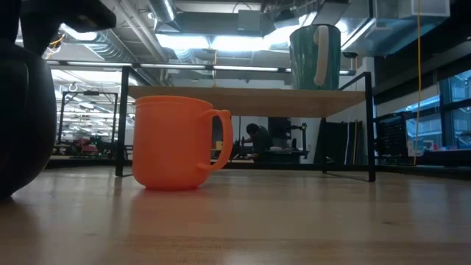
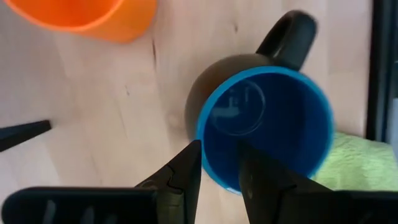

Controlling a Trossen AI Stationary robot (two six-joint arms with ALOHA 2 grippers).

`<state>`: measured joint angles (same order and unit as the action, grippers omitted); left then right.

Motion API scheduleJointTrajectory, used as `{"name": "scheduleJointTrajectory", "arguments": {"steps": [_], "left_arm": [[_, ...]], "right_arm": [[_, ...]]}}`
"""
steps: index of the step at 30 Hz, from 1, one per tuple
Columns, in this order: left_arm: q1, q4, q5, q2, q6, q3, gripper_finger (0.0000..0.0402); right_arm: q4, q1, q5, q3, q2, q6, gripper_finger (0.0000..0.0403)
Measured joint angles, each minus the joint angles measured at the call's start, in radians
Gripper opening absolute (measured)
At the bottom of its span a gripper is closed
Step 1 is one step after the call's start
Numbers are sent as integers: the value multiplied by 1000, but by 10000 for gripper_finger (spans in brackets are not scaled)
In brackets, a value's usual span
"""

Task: Stack small to large cups/mugs on shelf
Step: Put the blue mug on the shelf

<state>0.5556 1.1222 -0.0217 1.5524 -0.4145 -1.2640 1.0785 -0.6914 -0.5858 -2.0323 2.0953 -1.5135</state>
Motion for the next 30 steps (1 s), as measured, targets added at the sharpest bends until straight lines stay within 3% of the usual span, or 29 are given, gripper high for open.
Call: {"name": "scheduleJointTrajectory", "arguments": {"steps": [19, 30], "left_arm": [[-6, -108, 7, 0, -1, 140, 94], [-15, -133, -22, 0, 8, 146, 94]], "right_arm": [[-6, 0, 1, 0, 1, -3, 113], [-5, 0, 2, 0, 1, -4, 113]]}}
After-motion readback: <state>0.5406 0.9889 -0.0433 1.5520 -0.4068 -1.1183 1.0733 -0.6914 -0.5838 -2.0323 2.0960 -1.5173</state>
